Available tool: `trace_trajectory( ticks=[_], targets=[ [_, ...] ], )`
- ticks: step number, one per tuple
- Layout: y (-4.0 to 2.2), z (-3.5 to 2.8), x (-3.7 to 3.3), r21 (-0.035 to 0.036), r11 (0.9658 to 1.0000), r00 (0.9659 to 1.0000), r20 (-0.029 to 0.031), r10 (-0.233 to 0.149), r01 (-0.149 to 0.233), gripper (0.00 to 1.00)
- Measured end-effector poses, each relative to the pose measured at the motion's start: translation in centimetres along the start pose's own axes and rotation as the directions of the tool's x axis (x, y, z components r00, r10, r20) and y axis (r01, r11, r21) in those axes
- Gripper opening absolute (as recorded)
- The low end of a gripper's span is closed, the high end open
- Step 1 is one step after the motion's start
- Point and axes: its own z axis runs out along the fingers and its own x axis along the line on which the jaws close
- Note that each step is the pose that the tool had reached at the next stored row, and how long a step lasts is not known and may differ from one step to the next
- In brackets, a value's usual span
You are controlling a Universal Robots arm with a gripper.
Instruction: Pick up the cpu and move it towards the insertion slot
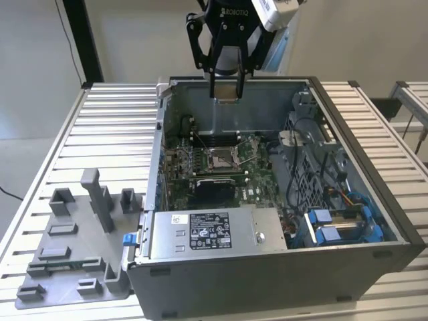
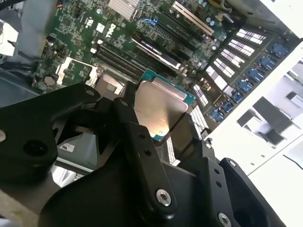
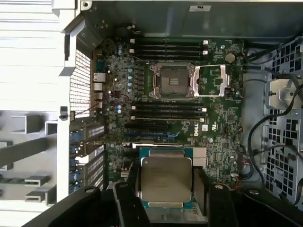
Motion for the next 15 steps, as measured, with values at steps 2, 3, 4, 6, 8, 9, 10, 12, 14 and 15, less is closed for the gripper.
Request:
trace_trajectory(
  ticks=[2, 3, 4, 6, 8, 9, 10, 12, 14, 15],
  targets=[
    [0.4, 0.02, 0.0, 0.0, 1.0, 1.0, 0.0, 0.0, 0.0, 0.0],
    [0.6, 0.03, -0.01, 0.0, 1.0, 1.0, 0.0, 0.0, 0.0, 0.0],
    [0.79, 0.04, -0.01, 0.0, 1.0, 1.0, -0.0001, 0.0, 0.0, 0.0],
    [1.17, 0.06, -0.01, 0.0, 1.0, 1.0, -0.0001, 0.0, 0.0, 0.0],
    [1.54, 0.08, -0.01, 0.0, 1.0, 1.0, -0.0001, 0.0, 0.0, 0.0],
    [1.72, 0.09, -0.01, 0.0, 1.0, 1.0, -0.0001, 0.0, 0.0, 0.0],
    [1.89, 0.1, -0.02, 0.0, 1.0, 1.0, -0.0001, 0.0, 0.0, 0.0],
    [2.24, 0.12, -0.02, 0.0, 1.0, 1.0, -0.0001, 0.0, 0.0, 0.0],
    [2.56, 0.13, -0.02, 0.0, 1.0, 1.0, -0.0001, 0.0, 0.0, 0.0],
    [2.72, 0.14, -0.03, 0.0, 1.0, 1.0, -0.0001, 0.0, 0.0, 0.0]
  ],
)
